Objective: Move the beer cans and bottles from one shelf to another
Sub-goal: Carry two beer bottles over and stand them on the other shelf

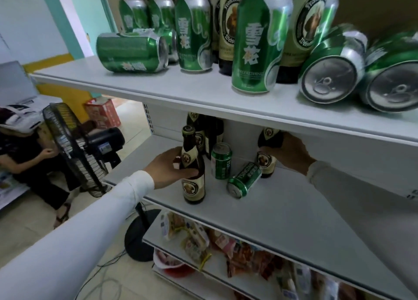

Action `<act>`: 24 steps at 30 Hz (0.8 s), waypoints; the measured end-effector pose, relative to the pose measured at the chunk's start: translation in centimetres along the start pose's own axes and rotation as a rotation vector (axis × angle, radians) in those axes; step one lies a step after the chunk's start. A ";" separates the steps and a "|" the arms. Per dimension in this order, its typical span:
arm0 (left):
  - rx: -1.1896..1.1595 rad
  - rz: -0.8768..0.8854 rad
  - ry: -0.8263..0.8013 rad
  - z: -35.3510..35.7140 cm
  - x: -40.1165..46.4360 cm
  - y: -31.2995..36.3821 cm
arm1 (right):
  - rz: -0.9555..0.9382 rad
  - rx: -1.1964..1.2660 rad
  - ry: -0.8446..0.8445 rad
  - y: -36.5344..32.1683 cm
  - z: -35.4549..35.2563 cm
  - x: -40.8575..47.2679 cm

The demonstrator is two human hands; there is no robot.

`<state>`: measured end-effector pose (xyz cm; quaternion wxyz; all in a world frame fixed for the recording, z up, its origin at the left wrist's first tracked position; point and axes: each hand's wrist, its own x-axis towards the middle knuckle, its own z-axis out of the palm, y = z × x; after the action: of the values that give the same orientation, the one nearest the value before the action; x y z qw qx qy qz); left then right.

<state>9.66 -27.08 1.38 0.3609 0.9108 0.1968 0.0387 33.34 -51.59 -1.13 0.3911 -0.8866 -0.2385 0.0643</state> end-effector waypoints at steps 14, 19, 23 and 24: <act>-0.087 0.036 0.245 3.6 1.4 -0.1 | -0.012 0.051 -0.067 4.4 -3.5 -3.7; -0.133 0.053 0.208 3.7 1.2 -0.2 | 0.051 0.016 0.030 3.9 -2.2 -3.8; -0.126 0.088 0.183 3.3 0.9 0.1 | 0.089 0.020 0.064 3.7 -2.3 -5.0; -0.117 0.092 0.174 3.1 0.8 0.2 | 0.091 0.018 0.059 3.6 -2.5 -5.8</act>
<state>11.14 -28.88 -0.89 0.3930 0.8894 0.1828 0.1454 30.38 -58.05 -2.43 0.4024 -0.8945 -0.1857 0.0580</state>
